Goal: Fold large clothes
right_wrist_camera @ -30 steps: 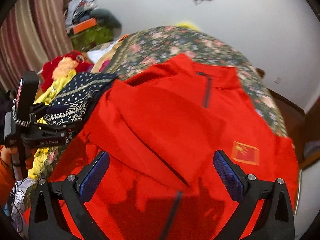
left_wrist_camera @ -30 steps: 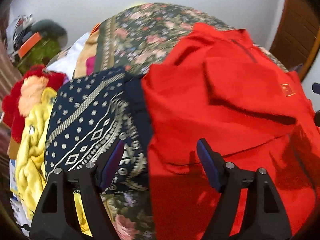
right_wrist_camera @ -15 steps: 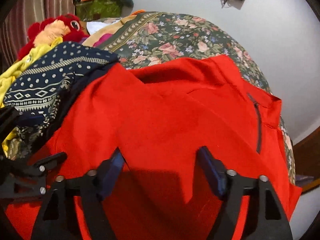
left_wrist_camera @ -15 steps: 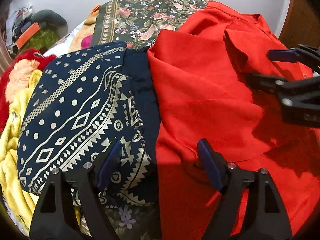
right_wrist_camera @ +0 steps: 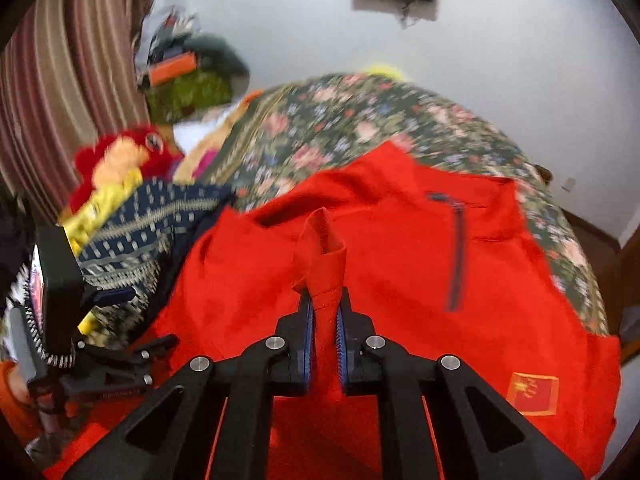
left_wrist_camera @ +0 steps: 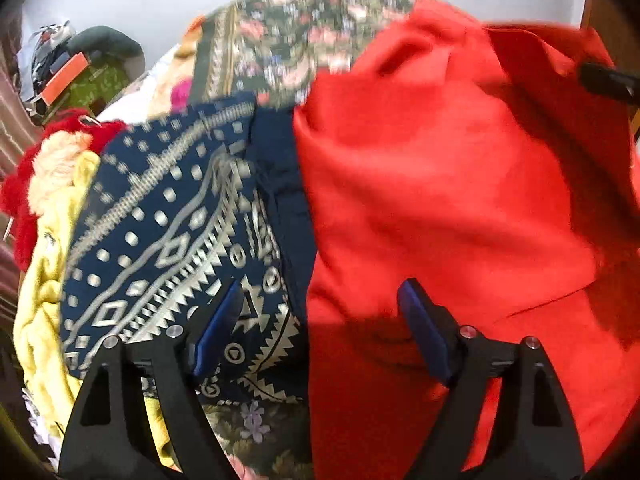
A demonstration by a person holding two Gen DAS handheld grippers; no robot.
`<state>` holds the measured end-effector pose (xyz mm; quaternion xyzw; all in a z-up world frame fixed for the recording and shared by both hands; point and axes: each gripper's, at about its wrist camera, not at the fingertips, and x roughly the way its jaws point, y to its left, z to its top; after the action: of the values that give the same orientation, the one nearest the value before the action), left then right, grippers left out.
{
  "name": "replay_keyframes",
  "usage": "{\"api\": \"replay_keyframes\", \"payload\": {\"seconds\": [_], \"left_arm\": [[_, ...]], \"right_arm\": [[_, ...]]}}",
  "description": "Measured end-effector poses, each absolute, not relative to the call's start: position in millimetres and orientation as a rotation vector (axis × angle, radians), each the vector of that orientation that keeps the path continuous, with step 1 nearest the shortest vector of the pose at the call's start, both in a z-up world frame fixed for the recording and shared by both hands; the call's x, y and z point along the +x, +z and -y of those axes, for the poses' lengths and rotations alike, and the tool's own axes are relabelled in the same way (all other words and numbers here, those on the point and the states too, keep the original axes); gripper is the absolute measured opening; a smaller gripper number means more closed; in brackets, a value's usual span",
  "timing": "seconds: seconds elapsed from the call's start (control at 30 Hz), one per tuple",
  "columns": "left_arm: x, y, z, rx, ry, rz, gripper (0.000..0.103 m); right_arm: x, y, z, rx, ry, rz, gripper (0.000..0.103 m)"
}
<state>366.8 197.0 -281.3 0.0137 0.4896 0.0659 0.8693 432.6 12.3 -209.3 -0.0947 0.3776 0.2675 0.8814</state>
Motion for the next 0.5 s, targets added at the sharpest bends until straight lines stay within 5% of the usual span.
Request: {"api": "replay_keyframes", "payload": {"seconds": [0.27, 0.5], "left_arm": [[367.2, -220.6, -139.5, 0.037, 0.065, -0.912, 0.081], [388.1, -262.4, -108.1, 0.015, 0.074, -1.053, 0.081]], "right_arm": [[421.2, -159.1, 111.8, -0.007, 0.461, -0.743, 0.007], [415.4, -175.9, 199.6, 0.052, 0.347, -0.795, 0.007]]}}
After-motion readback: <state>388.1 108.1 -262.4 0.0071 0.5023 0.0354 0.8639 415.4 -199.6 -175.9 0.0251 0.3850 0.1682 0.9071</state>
